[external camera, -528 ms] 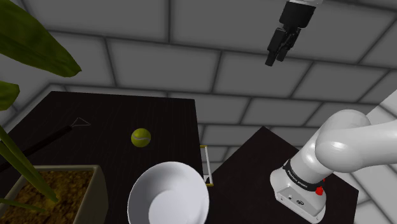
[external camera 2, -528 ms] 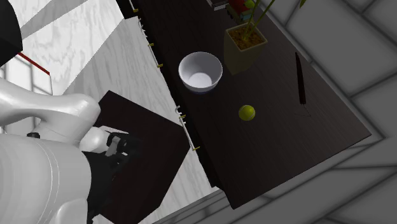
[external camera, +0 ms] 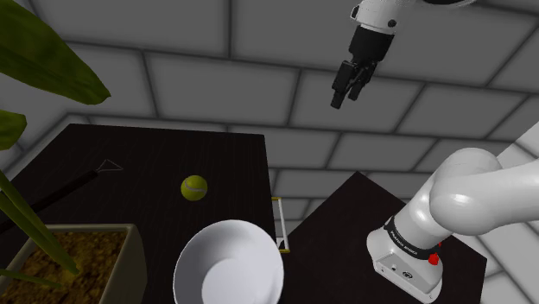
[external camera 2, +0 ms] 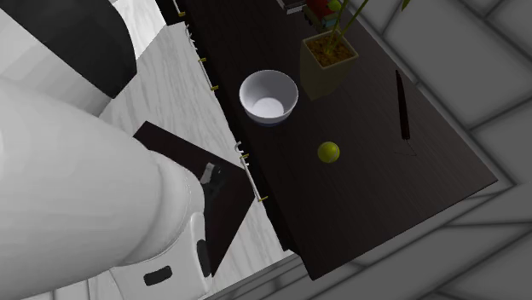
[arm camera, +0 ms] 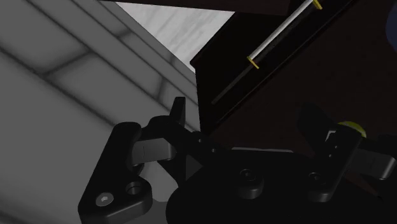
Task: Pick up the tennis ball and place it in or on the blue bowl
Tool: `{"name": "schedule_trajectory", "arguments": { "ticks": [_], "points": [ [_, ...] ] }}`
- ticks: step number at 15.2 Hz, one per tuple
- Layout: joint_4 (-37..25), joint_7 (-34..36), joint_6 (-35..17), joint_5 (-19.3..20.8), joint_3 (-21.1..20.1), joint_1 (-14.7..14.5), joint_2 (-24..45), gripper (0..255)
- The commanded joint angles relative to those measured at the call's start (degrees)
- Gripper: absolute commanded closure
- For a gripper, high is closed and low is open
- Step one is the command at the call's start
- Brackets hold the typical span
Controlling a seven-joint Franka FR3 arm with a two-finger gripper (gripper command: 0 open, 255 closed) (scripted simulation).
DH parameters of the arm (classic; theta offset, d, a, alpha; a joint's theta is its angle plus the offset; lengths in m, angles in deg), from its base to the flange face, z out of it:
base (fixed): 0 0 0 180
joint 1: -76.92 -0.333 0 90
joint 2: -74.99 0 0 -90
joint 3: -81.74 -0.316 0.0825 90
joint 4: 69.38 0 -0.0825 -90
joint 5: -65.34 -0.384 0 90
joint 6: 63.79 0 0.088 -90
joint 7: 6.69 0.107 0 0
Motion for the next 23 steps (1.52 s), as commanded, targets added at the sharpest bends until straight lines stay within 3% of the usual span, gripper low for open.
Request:
{"name": "schedule_trajectory", "arguments": {
  "ticks": [1, 14, 19, 23],
  "points": [
    [1.68, 1.28, -4.00, -1.54, -1.77, -0.83, 1.43, 0],
    [3.74, 9.22, -29.11, -8.26, -13.88, -5.19, 18.52, 0],
    [0.92, 13.23, -38.20, -7.53, -18.62, -5.67, 28.06, 0],
    [-2.66, 17.75, -44.70, -4.26, -22.17, -5.60, 36.52, 0]
  ]
}}
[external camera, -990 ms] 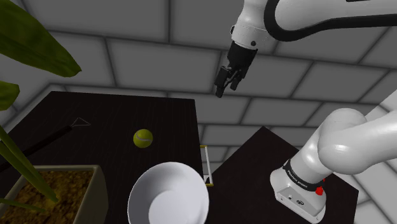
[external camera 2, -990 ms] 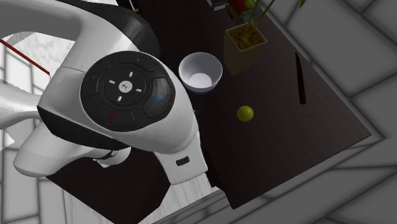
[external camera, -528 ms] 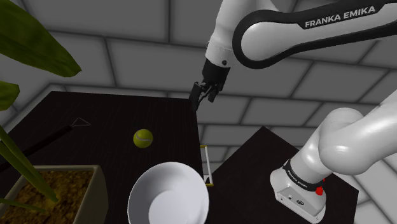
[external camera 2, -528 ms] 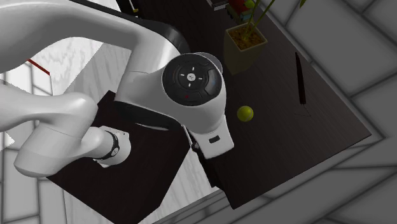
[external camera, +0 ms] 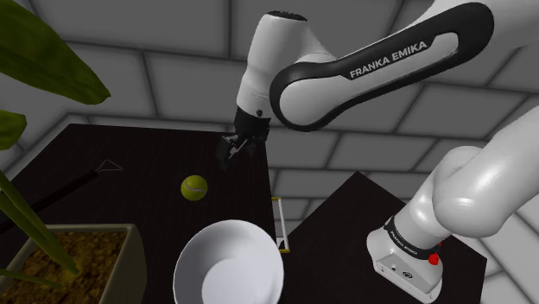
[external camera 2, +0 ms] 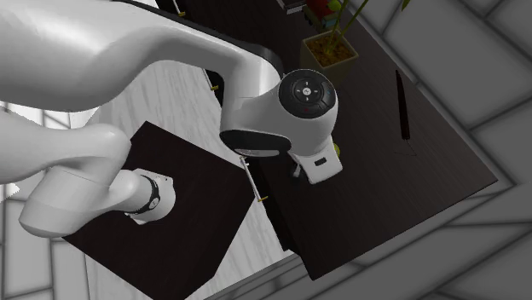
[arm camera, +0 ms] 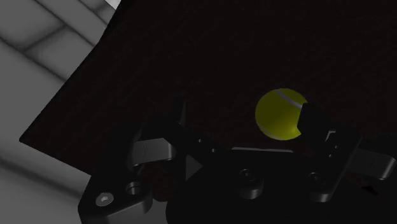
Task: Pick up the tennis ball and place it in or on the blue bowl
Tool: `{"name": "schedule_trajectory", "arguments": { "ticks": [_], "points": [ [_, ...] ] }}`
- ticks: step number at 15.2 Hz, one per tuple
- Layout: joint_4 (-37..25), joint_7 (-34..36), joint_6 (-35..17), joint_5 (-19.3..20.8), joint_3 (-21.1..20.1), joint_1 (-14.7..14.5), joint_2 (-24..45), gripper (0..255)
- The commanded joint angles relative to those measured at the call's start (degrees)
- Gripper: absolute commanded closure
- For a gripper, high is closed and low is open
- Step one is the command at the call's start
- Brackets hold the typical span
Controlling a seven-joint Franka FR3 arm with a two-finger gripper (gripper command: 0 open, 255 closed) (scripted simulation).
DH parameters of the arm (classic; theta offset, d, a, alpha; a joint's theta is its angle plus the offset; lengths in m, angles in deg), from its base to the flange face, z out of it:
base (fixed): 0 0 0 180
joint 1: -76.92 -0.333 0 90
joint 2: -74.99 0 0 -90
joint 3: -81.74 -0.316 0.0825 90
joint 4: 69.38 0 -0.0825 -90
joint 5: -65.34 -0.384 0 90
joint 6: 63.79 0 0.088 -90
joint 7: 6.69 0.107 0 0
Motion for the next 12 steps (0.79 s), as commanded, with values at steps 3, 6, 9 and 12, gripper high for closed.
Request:
{"name": "schedule_trajectory", "arguments": {
  "ticks": [3, 6, 9, 12],
  "points": [
    [-4.21, 5.82, -6.03, 5.42, -2.95, -0.22, 8.92, 0],
    [-8.34, 11.24, -9.30, 11.52, -3.83, -1.25, 15.88, 0],
    [-11.34, 15.09, -11.40, 16.15, -3.10, -3.07, 20.89, 0],
    [-11.61, 16.43, -13.16, 18.08, -2.31, -3.86, 23.17, 0]
  ]
}}
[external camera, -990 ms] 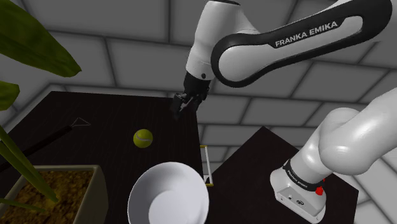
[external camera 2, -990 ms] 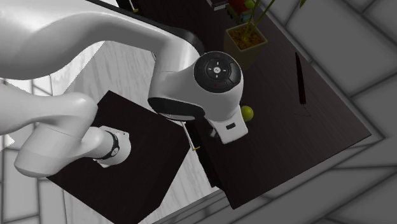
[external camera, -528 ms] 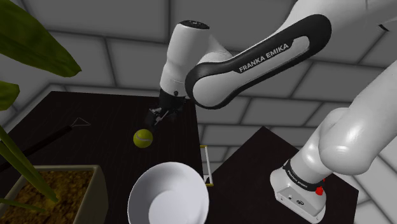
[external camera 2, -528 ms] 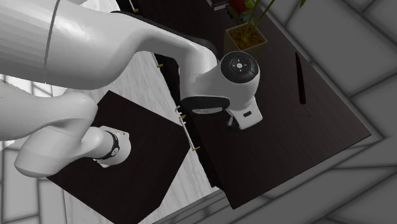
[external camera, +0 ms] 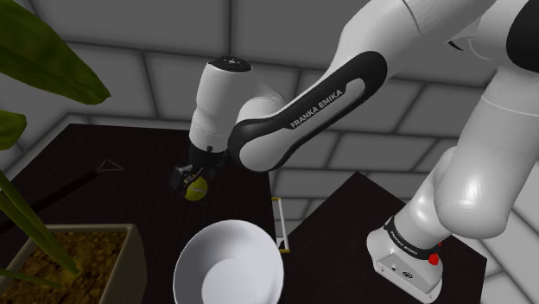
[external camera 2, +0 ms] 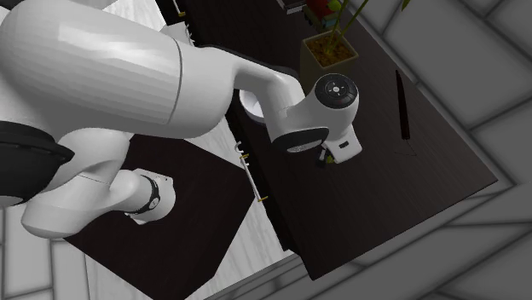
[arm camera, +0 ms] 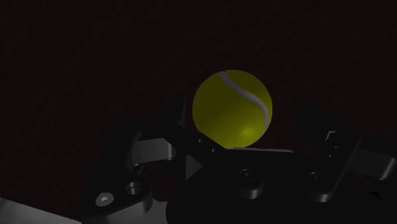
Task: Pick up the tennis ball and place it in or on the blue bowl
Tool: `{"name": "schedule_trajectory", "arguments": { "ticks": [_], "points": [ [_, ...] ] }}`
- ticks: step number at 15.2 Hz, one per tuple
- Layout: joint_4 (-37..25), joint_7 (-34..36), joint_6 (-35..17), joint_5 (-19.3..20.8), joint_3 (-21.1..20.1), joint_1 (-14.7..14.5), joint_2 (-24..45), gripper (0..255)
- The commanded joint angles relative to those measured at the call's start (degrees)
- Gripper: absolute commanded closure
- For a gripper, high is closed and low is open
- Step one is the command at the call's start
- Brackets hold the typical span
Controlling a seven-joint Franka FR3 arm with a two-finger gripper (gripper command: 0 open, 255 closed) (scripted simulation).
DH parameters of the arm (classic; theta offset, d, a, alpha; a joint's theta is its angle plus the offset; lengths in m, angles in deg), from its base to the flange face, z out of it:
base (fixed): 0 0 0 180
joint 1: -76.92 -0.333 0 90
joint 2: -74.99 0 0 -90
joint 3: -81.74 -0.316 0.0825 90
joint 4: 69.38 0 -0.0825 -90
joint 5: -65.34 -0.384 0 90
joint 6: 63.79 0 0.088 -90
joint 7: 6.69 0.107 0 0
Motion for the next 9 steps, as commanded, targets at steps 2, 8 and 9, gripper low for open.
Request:
{"name": "schedule_trajectory", "arguments": {
  "ticks": [2, 8, 9],
  "points": [
    [-0.52, 1.42, -1.64, 2.04, 0.83, -0.83, 2.36, 0],
    [-0.76, 2.12, -2.51, 3.04, 1.35, -1.33, 3.57, 0],
    [-0.76, 2.12, -2.51, 3.04, 1.35, -1.33, 3.57, 0]
  ]
}}
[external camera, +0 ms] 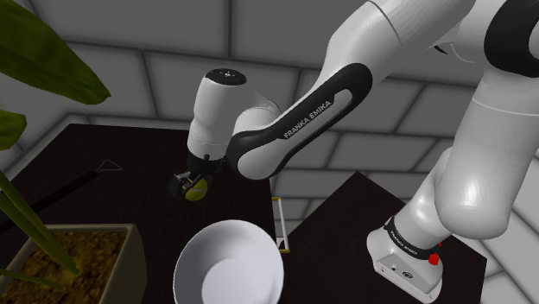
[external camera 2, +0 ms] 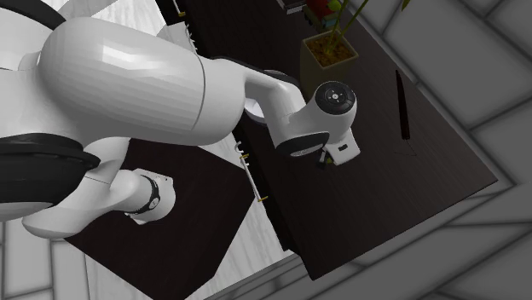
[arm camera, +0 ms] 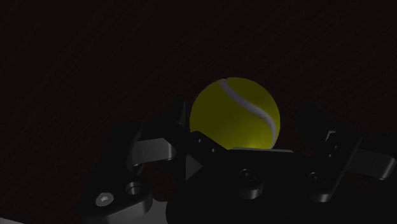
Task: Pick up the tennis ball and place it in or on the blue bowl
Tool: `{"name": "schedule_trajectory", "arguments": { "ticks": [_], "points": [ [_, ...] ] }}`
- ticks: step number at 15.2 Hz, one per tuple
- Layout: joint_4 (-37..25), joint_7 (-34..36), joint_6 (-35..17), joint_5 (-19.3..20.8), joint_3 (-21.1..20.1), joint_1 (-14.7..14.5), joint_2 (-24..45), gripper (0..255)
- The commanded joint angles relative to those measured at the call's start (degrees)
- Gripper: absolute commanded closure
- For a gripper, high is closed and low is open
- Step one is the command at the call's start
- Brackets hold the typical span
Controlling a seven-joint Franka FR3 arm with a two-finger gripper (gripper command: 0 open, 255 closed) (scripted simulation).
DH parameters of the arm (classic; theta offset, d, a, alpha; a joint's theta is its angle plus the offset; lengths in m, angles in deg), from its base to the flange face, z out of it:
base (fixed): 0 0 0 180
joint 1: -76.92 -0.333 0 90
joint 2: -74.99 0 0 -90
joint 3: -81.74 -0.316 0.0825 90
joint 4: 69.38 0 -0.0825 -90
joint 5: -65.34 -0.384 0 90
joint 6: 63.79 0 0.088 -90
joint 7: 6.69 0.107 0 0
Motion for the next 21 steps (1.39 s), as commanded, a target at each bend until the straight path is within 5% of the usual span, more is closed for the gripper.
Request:
{"name": "schedule_trajectory", "arguments": {
  "ticks": [1, 3, 4, 13, 21],
  "points": [
    [-0.01, 0.02, -0.01, 0.02, 0.01, -0.01, 0.02, 0],
    [-0.01, 0.01, -0.01, 0.01, 0.01, -0.01, 0.01, 0],
    [-0.01, 0.01, -0.01, 0.01, 0.01, -0.01, 0.01, 255],
    [-0.01, 0.02, -0.01, 0.02, 0.01, -0.01, 0.02, 255],
    [-1.31, -2.50, 5.37, -3.88, -1.81, 1.46, -4.53, 255]
  ]
}}
